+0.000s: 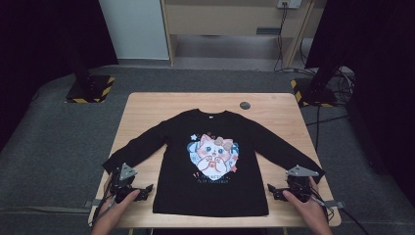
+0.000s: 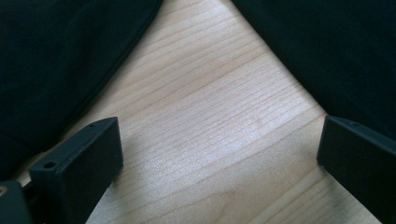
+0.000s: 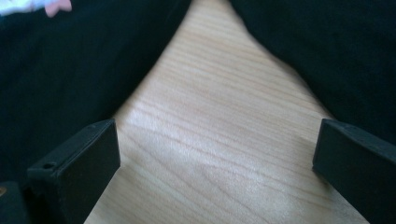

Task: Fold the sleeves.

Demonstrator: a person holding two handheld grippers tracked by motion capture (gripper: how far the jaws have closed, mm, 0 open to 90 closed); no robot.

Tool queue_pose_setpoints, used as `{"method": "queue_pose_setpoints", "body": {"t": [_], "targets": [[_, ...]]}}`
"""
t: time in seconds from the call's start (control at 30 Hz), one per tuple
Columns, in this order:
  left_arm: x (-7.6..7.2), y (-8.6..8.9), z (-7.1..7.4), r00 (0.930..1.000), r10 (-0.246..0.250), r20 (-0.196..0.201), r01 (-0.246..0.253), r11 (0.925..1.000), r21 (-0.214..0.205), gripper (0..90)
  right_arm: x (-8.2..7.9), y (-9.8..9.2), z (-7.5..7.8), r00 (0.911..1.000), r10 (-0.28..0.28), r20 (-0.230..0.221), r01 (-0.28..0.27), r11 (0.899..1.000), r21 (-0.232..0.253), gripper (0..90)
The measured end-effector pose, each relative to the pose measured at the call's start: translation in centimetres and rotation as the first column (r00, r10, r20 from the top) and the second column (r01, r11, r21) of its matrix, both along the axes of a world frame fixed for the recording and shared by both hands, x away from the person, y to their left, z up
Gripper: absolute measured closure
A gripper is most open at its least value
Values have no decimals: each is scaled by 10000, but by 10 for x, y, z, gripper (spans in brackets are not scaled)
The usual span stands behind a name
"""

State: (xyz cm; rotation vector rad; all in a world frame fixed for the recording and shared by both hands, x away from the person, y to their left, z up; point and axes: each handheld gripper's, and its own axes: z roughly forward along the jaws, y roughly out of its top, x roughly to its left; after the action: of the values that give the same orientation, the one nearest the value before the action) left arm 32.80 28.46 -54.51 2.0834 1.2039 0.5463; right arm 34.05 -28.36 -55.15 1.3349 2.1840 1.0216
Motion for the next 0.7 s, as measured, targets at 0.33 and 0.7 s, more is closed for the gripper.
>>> {"method": "queue_pose_setpoints", "body": {"t": [0.33, 0.7], "targets": [[1, 0, 0, 10000, -69, -1, 69, 10000, 2, 0, 2, 4, 0, 9999, -47, 152, 54, 9987, -507, 36], [1, 0, 0, 10000, -88, -1, 88, 10000, -1, 0, 0, 7, 0, 9997, 237, 99, -231, 9984, -513, 24]]}}
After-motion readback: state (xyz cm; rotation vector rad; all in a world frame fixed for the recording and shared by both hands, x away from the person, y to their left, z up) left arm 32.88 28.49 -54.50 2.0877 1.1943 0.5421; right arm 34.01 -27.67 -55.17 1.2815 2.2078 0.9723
